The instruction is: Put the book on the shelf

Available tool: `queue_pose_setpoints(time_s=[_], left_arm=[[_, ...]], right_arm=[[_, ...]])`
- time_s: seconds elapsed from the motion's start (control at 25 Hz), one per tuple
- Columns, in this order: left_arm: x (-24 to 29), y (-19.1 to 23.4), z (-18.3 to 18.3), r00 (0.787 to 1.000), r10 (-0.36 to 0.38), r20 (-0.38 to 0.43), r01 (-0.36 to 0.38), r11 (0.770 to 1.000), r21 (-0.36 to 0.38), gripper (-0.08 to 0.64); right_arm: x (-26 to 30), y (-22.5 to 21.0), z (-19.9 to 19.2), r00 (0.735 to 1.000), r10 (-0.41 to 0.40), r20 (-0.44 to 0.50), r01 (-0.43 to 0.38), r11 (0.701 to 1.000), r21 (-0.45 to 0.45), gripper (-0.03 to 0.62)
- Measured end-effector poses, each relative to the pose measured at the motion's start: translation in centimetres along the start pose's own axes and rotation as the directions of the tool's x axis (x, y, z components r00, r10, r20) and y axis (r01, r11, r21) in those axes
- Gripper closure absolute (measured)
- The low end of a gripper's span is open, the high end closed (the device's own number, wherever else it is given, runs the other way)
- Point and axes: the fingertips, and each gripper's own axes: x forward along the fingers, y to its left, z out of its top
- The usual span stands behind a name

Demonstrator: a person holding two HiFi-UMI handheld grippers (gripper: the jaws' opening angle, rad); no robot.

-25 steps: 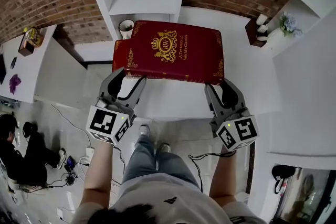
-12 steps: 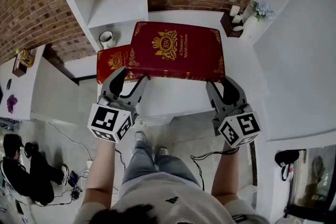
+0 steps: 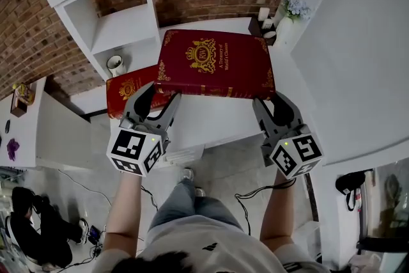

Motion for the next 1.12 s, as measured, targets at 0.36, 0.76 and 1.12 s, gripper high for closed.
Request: queue_pose_setpoints(time_s=[0.36, 0.76, 1.12], left_arm=[[2.5, 0.2, 5.0, 0.999, -0.037, 0.024, 0.036, 0.998, 0.052, 0.331], [4.4, 1.8, 10.1, 0.996, -0.071, 0.056, 0.067, 0.995, 0.074, 0.331], [5.4, 4.3, 14.2, 0.994, -0.085, 0.063, 0.08, 0.994, 0.077, 0.331]], right_arm=[[0.4, -1.8, 4.2, 0.998, -0.041, 0.041, 0.04, 0.999, 0.028, 0.416], [1.9, -2.4, 9.2, 0.995, -0.077, 0.067, 0.075, 0.997, 0.028, 0.416], [4.2, -2.0, 13.5, 0.994, -0.088, 0.066, 0.085, 0.995, 0.041, 0.416]])
